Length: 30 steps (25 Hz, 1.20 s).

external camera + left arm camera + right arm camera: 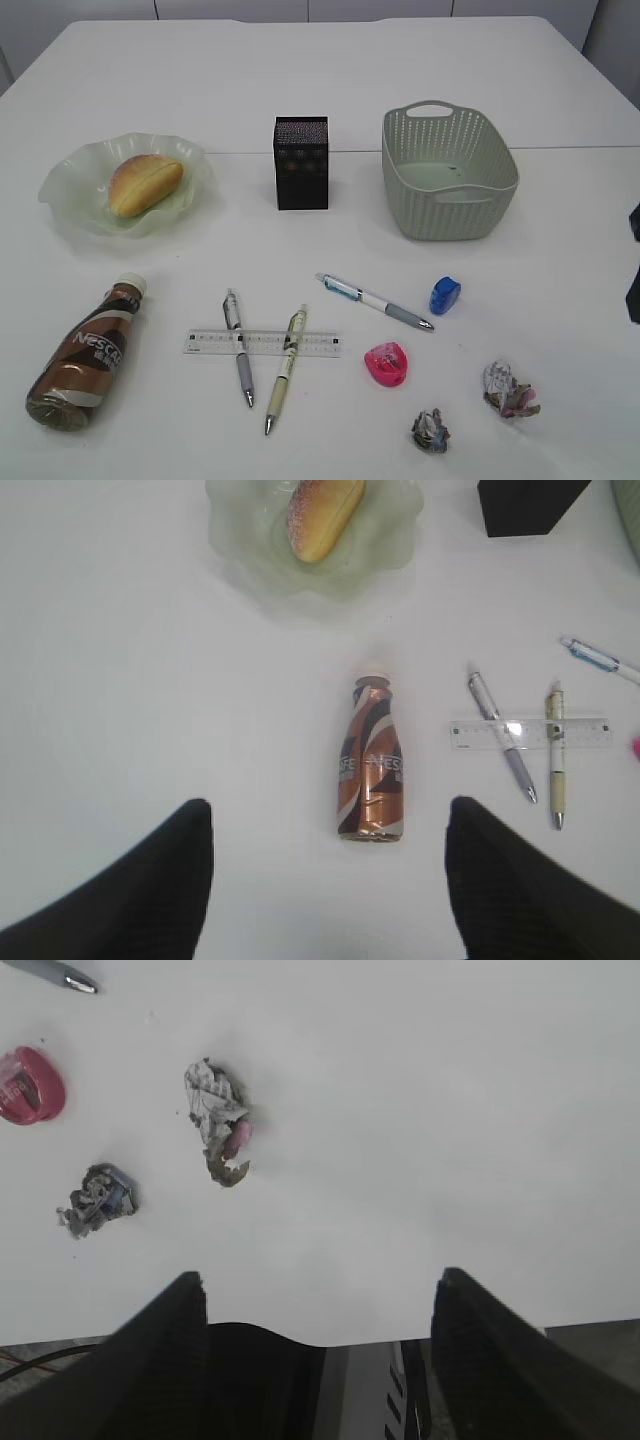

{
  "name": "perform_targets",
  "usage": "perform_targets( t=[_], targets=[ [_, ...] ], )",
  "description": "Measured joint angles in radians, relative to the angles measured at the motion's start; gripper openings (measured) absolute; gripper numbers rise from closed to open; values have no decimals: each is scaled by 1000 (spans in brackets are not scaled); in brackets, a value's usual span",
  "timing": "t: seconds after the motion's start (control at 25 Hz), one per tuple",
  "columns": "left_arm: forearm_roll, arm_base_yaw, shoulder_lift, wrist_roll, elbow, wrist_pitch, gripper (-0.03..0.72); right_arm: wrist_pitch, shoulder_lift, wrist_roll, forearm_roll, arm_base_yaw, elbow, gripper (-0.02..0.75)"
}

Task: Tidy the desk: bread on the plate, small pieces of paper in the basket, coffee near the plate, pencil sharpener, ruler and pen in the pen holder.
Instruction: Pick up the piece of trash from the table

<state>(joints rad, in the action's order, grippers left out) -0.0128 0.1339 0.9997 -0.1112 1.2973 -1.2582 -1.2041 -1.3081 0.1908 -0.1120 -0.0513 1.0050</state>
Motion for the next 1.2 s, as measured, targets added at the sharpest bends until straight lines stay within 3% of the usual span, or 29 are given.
perform_targets(
  t=[0.16,0.48,0.76,1.2],
  targets=[
    [-23,0,-108,-9,-62,-2,522,81,0,73,0,-86,-72,478],
    [-31,14,-182,-11,-82,-6,512,215,-150,273,6,-269,-80,467],
    [-44,28,-182,-11,-82,-6,510,230,-356,343,14,-286,-69,465],
    [-85,28,-182,-11,-82,-6,508,298,-488,382,42,-286,-22,465]
  ],
)
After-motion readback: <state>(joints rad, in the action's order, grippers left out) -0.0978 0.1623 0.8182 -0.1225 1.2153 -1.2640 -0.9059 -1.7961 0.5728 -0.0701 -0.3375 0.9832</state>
